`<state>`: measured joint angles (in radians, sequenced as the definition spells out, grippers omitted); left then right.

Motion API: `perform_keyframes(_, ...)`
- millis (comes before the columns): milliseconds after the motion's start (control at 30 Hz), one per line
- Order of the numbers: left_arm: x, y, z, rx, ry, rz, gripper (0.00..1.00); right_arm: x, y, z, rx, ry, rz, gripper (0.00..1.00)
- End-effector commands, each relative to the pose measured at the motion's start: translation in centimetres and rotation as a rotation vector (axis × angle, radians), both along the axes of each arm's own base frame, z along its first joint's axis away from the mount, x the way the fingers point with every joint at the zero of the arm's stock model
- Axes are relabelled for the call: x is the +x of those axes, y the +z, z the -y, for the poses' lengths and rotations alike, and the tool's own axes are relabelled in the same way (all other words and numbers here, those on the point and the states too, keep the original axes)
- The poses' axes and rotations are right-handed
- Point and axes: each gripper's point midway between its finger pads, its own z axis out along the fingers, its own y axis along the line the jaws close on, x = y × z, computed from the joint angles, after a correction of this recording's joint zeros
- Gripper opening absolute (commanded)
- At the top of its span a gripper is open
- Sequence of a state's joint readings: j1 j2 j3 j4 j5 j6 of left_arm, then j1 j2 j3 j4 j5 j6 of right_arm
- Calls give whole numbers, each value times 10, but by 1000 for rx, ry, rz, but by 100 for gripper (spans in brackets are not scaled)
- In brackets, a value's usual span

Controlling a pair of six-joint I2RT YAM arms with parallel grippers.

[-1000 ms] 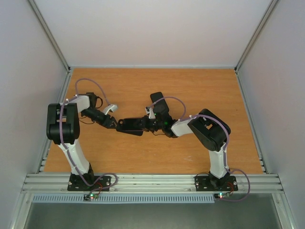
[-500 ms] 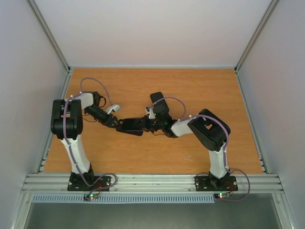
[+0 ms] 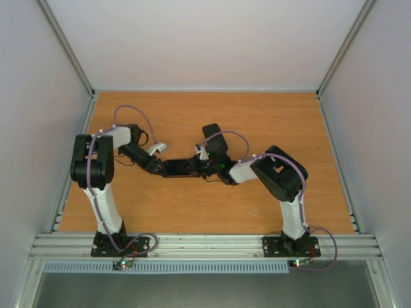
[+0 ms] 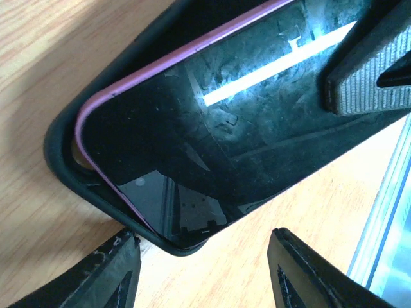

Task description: Put the phone into the phone case

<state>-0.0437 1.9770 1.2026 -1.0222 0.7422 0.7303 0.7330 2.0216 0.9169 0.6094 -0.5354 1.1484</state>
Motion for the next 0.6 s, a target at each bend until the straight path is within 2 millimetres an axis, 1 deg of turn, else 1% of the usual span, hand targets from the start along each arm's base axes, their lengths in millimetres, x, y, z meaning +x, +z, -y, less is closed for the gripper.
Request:
perform_keyframes(0, -14, 3, 15, -52, -19, -21, 55, 2, 0, -7, 13, 1, -1, 1)
perform_keyframes(133, -16, 4, 17, -69, -19, -10, 55, 0, -9, -7, 4, 8, -27, 1)
perform_keyframes(300, -13, 5, 18, -78, -13, 13, 55, -5, -19, -5, -15, 20, -53, 1)
perform_keyframes(500, -9, 5, 18, -81, -17, 27, 54, -8, -17, 4, -57, 58, -50, 1)
perform_keyframes(567, -9, 6, 19, -86, -15, 34, 54, -5, -11, 10, -69, 64, -35, 1)
